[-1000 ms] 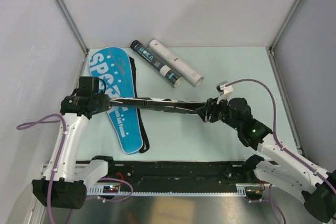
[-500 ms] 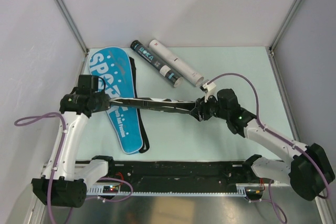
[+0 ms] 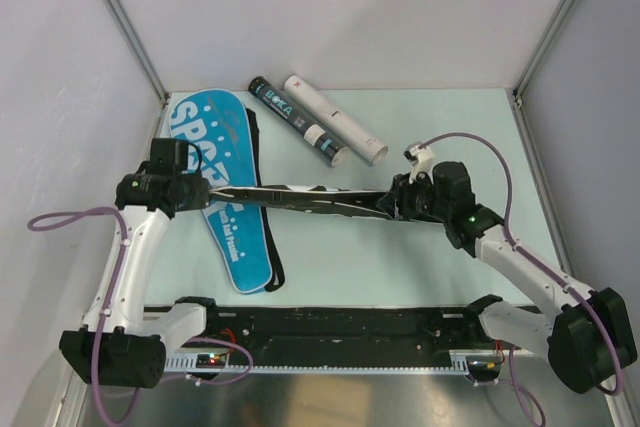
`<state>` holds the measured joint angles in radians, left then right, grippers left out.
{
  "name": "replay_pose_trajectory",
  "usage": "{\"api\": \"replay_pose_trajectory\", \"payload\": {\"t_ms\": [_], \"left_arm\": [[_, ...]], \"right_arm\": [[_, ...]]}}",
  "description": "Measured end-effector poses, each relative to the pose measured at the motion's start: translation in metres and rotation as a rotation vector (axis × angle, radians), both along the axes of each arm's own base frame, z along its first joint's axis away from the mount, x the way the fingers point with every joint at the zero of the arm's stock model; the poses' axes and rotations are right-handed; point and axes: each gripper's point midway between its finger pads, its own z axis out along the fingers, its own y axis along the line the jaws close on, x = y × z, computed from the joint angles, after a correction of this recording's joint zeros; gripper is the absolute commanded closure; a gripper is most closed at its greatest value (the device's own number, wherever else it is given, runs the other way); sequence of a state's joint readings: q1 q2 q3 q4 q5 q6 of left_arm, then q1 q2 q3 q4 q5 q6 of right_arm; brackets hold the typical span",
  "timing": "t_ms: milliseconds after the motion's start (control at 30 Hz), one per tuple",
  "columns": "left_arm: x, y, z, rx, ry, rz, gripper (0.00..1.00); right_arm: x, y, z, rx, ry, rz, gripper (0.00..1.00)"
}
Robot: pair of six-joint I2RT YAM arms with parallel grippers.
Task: Pack up the badminton gear
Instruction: Zip the racket bag at the center of the board.
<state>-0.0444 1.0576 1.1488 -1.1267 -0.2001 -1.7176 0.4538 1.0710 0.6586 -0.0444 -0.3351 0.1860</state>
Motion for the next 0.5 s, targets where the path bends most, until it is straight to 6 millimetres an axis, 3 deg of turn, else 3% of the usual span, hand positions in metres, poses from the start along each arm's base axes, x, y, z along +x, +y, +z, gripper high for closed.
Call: {"api": "replay_pose_trajectory", "payload": {"t_ms": [133,367,500], "left_arm": [[0.001,0.000,0.000,0.004,0.003,-0.006,1.00],[0.002,0.000,0.000,0.011,0.010,-0.016,1.00],[0.005,0.000,0.004,0.014,0.005,-0.020,1.00]], "right_arm": [[-0.002,0.007,-0.008,-0.010,0.028,0.026,0.51],[-0.018,0.042,-0.050,-0.078,0.099,0.163,0.30],[-0.023,0.064,-0.053,-0.107,0.025,0.242,0.24]]}}
